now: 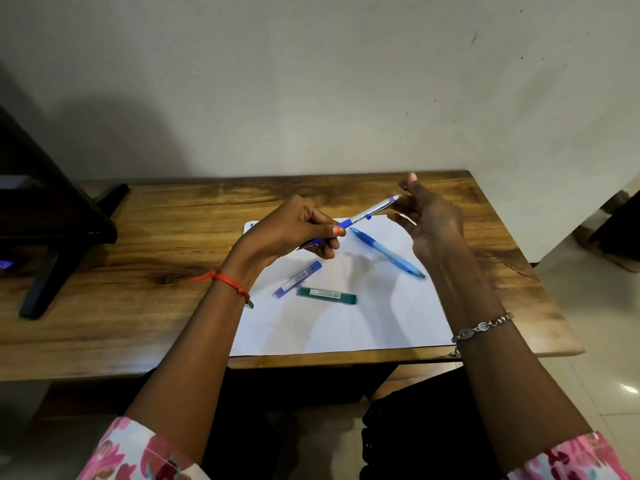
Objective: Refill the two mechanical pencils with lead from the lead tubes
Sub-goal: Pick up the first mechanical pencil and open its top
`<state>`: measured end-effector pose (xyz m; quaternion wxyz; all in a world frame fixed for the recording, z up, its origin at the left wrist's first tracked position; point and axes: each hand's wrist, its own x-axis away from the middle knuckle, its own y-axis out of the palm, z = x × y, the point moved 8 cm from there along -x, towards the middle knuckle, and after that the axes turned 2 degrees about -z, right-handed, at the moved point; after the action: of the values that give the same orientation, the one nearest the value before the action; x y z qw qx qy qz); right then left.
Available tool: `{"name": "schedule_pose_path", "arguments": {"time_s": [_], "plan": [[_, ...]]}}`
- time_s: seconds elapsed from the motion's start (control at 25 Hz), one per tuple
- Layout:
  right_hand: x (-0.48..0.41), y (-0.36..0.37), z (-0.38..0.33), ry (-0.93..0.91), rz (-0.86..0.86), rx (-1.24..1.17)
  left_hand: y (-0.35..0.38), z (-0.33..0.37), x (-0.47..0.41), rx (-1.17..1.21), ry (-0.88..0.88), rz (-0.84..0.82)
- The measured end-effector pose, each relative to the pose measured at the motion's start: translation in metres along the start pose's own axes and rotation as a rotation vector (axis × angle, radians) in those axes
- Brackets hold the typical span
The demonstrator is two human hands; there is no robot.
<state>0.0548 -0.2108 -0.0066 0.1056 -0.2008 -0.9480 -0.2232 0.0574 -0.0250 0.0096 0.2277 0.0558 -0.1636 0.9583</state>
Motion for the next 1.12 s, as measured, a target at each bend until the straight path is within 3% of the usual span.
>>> {"name": "schedule_pose_path", "arguments": {"time_s": [0.12,0.28,0.4,0.56,0.72,0.8,0.88,1.04,1.12], "plan": [[-0.009,-0.007,-0.007,0.024,-0.028,0.022,-0.009,-0.005,0.005,-0.010,-0.023,0.015],[-0.005,0.012,0.009,0.202,-0.245,0.031,-0.015,-0.004,0.006,-0.013,-0.020,0.027],[-0.004,0.022,0.009,0.175,-0.349,0.154,-0.015,-0.005,0.006,-0.021,-0.027,0.026],[-0.011,0.020,0.011,0.116,-0.306,0.213,-0.013,-0.005,0.004,-0.019,-0.032,0.015],[-0.024,-0.001,0.001,0.085,-0.130,0.110,-0.016,-0.010,0.004,-0.027,-0.045,0.006],[-0.027,-0.014,-0.008,0.054,-0.074,0.183,-0.023,-0.015,0.005,-0.022,-0.057,0.033],[-0.022,-0.011,-0.006,0.060,-0.157,0.419,-0.029,-0.018,0.002,-0.039,-0.052,0.059],[0.000,0.015,0.026,0.017,-0.507,1.293,-0.027,-0.018,-0.007,-0.238,-0.004,0.119],[0.008,0.026,0.031,-0.093,-0.602,1.471,-0.025,-0.018,-0.009,-0.400,0.011,0.139]]}}
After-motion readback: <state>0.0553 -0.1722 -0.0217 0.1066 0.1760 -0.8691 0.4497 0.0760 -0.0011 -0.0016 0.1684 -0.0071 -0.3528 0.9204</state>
